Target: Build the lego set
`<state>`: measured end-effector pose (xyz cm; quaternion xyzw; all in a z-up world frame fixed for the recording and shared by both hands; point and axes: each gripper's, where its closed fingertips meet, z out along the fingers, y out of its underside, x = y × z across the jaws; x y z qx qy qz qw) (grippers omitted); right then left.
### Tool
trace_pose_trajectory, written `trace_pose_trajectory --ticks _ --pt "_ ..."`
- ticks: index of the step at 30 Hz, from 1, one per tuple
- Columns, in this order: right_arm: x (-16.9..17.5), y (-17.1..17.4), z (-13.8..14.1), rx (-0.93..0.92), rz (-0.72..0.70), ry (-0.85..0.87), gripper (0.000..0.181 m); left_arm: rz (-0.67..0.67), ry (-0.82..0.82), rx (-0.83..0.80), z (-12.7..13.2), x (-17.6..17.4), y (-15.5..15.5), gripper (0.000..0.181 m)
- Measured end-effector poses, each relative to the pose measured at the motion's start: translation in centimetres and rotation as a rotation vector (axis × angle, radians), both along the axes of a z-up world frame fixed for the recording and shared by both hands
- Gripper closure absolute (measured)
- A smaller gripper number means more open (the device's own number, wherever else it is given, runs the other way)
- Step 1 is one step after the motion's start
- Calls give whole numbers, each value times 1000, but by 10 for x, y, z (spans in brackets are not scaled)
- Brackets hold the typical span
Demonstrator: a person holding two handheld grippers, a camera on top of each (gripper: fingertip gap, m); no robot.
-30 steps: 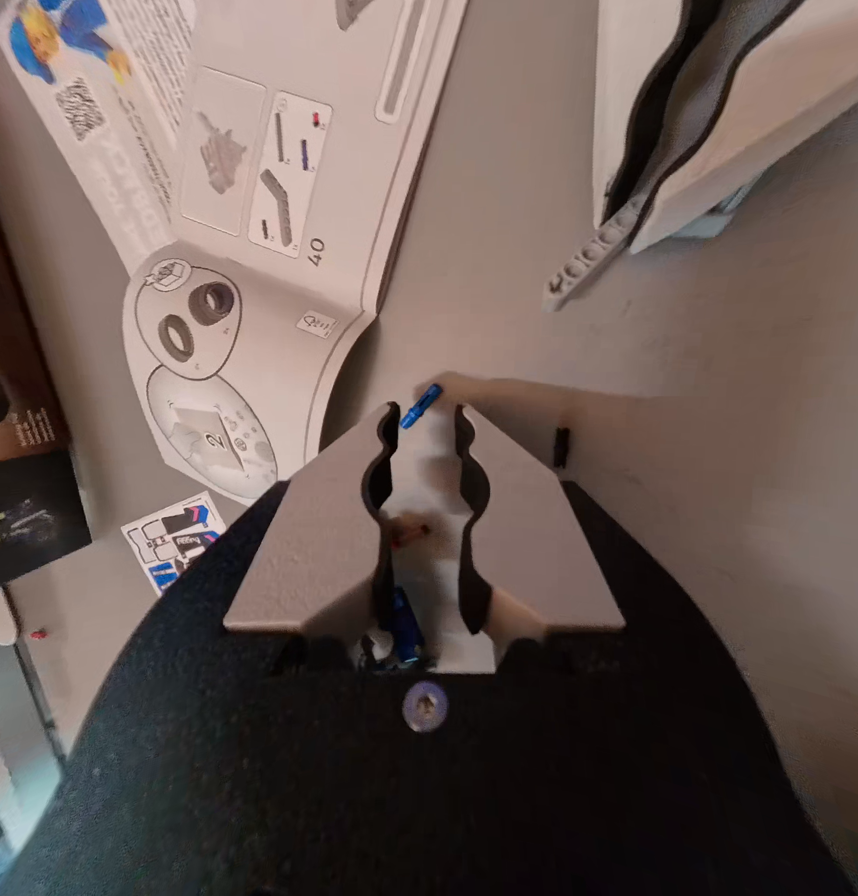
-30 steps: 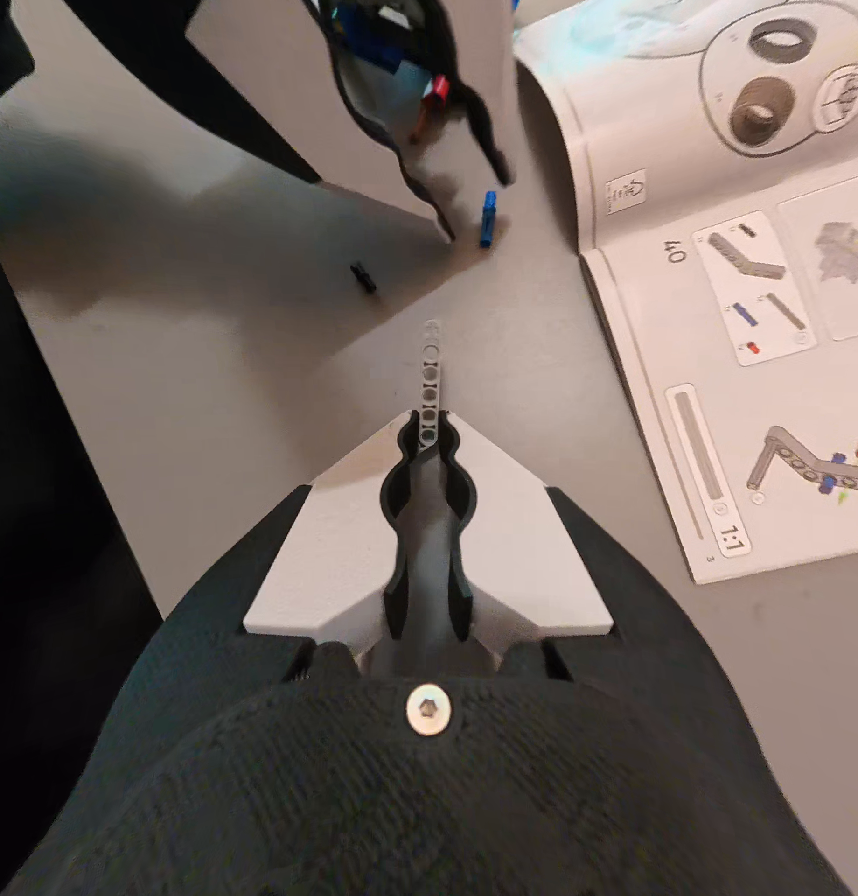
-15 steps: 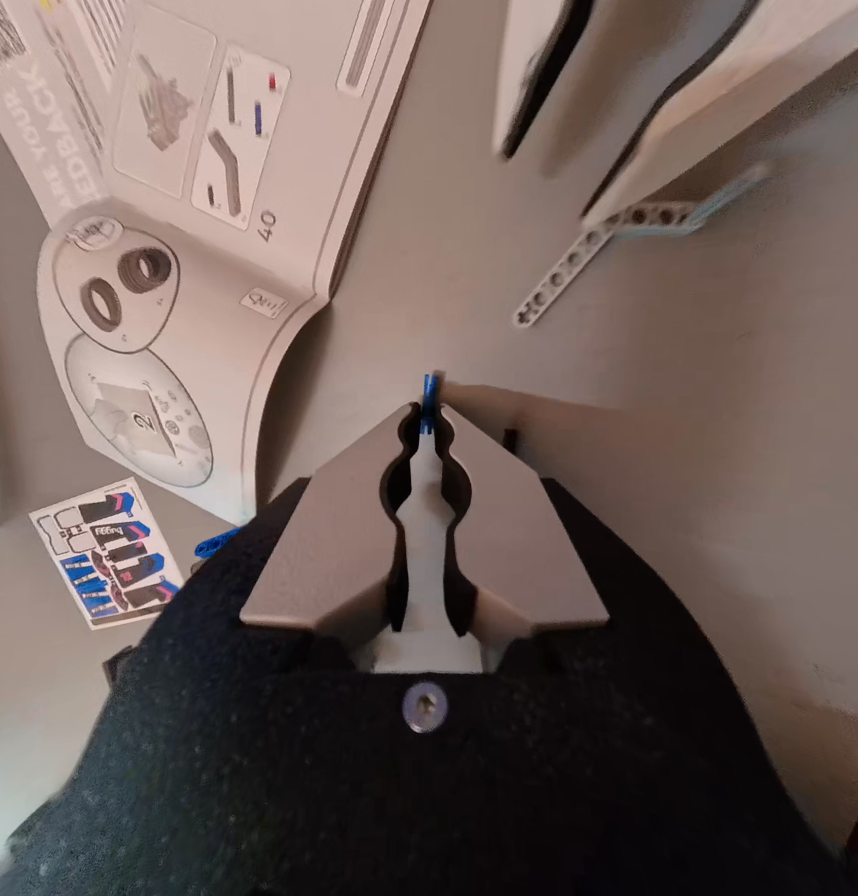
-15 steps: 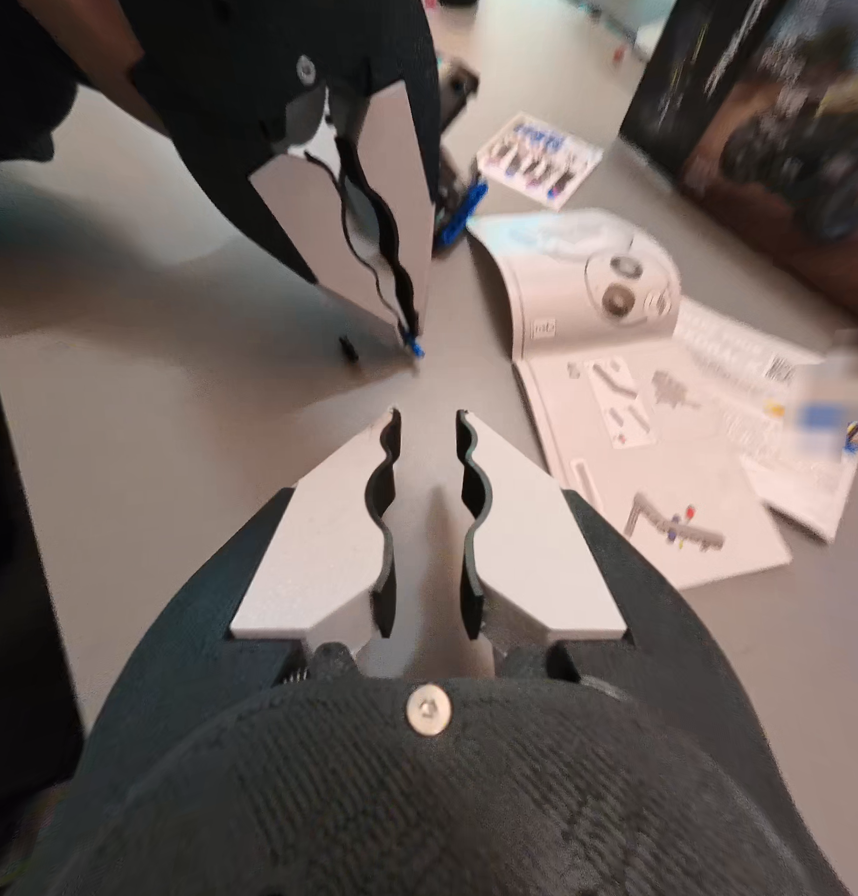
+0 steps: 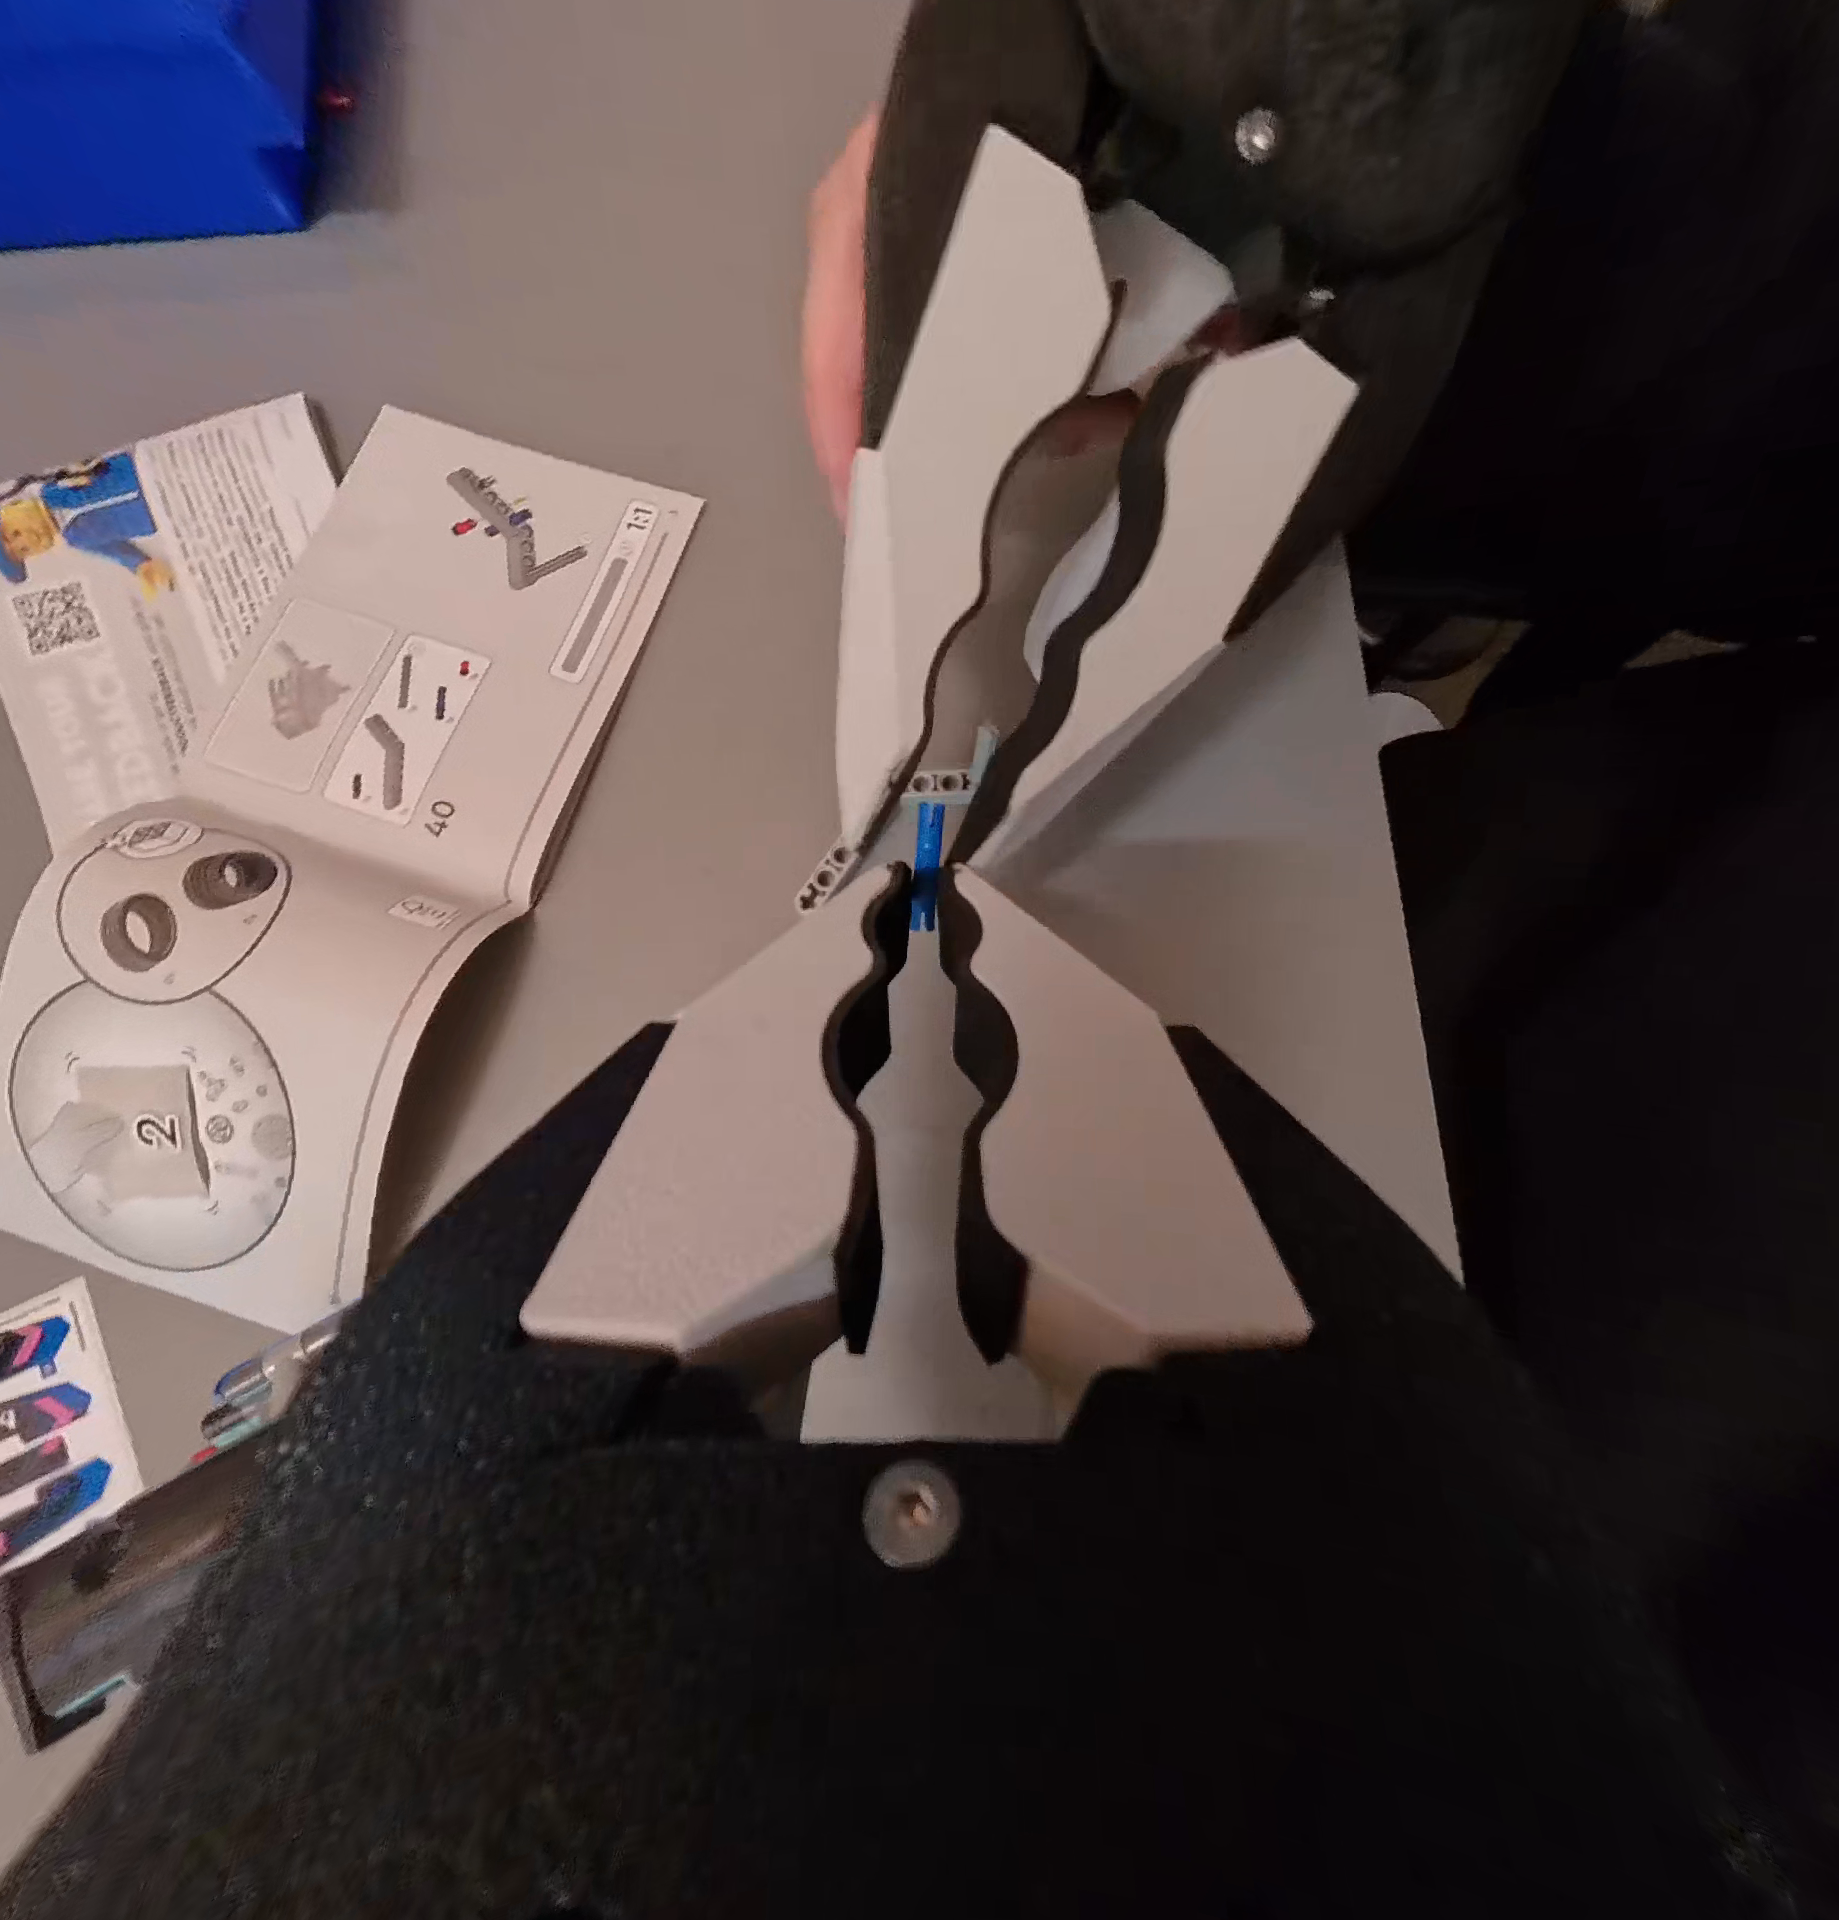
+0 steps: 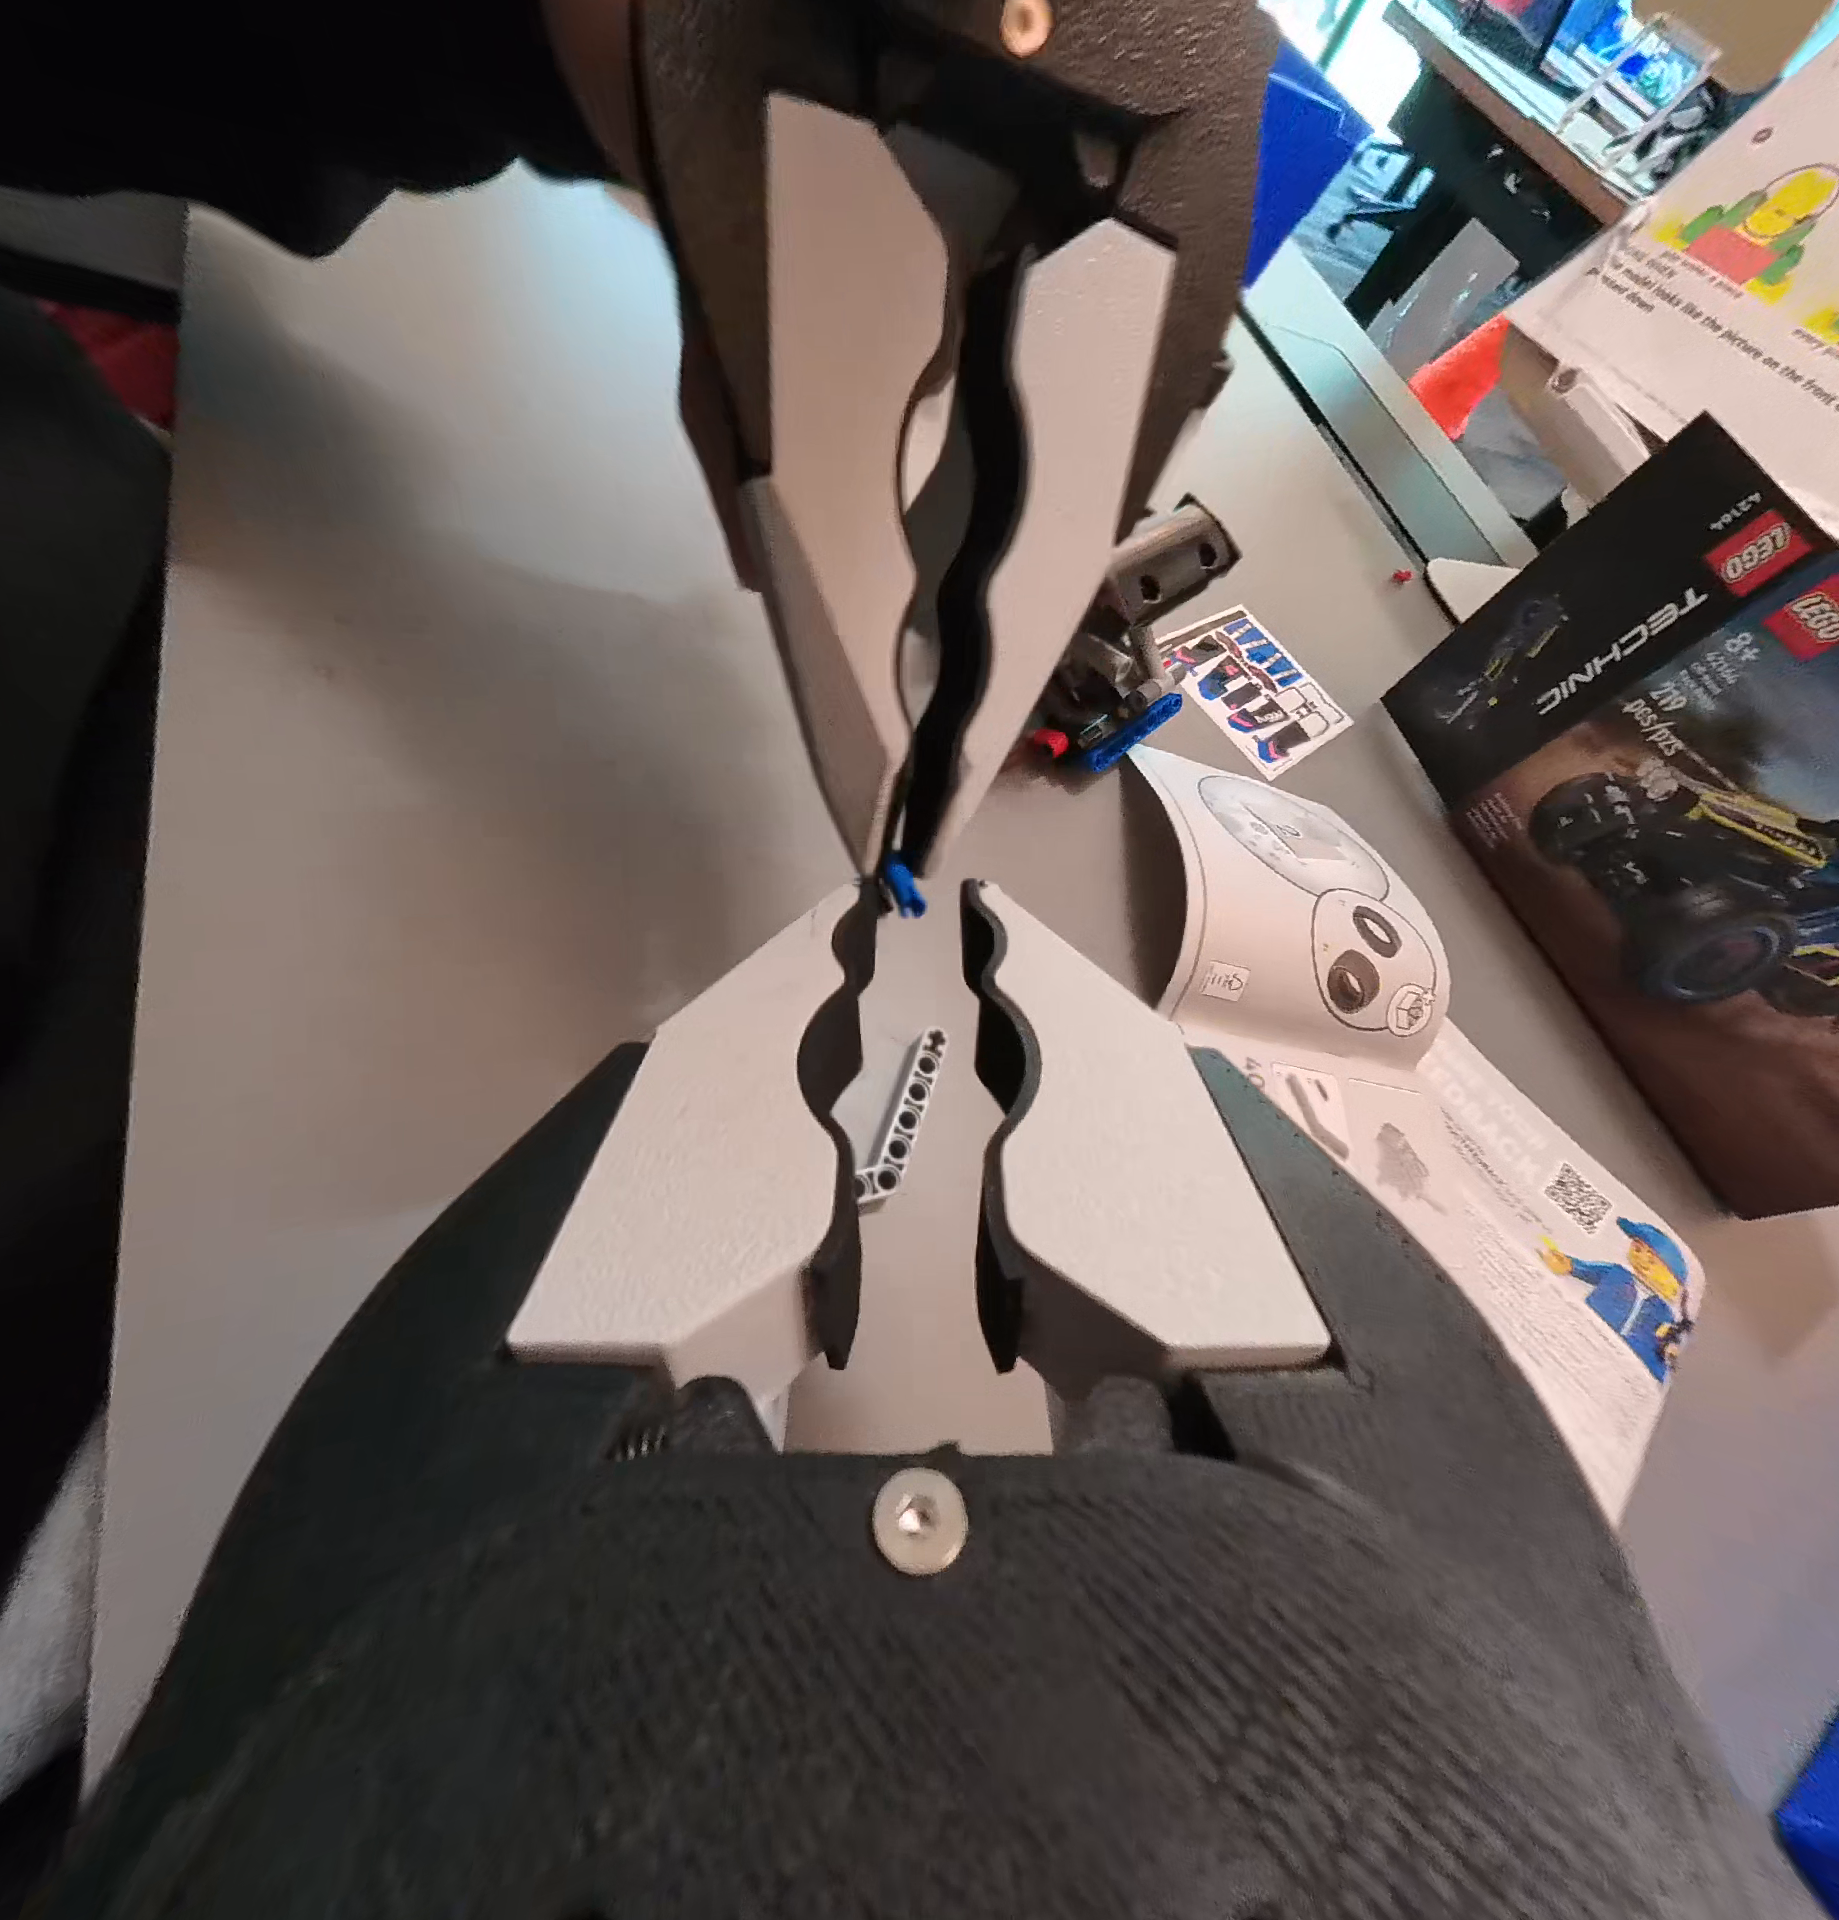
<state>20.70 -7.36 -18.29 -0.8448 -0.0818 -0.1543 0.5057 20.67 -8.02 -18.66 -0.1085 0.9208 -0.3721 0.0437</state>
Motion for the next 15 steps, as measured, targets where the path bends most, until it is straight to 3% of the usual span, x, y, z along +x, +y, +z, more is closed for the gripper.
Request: trace_pose_trajectory --ticks 4,9,15 --pt "-6 -1 -1 14 25 66 177 -35 -60 -5 1 -2 -3 180" --pt "-7 -2 3 28 33 66 170 -45 -88 12 -1 -2 0 180" --pt "-7 0 3 37 32 91 178 -53 -145 44 -2 0 2 180"
